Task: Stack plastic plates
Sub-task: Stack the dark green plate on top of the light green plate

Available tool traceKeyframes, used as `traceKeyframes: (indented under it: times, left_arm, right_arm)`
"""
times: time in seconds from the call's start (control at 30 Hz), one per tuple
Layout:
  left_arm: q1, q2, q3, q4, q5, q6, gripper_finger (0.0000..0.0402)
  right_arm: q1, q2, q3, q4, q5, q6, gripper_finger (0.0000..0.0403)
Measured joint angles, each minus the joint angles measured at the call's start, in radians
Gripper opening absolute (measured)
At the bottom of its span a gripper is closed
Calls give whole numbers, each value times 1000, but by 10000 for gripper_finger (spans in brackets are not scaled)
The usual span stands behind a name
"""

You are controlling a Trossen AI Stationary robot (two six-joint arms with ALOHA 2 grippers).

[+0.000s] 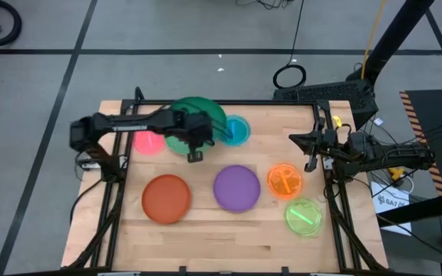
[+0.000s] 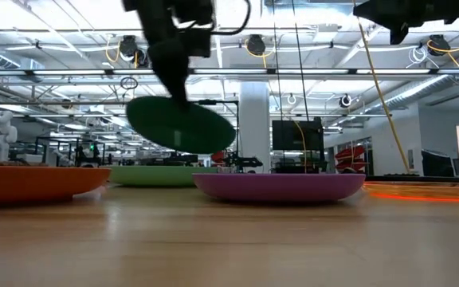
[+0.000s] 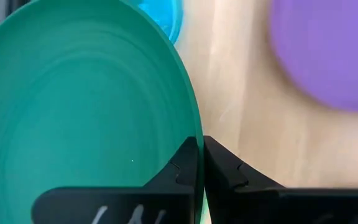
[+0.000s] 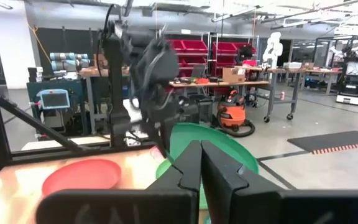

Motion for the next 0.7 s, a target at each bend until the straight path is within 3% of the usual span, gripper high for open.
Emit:
traceKeyframes:
  times: [0.17,0.3,0.57,0.7]
  left_arm:
    - [2,-100,-201,186,-59,-13,10]
    - [-3,-110,-295,245,-79,-53,10]
    - [-4,-110,-345,324,-95,-95,11]
    - [-3,-110,-345,313,-97,-112,30]
  right_arm:
    - [0,0,6,-2,-1,-3,6]
    - [0,1,6,-2,0,-14,6]
    - [0,0,6,-2,3,-26,6]
    - [0,0,6,-2,3,-29,6]
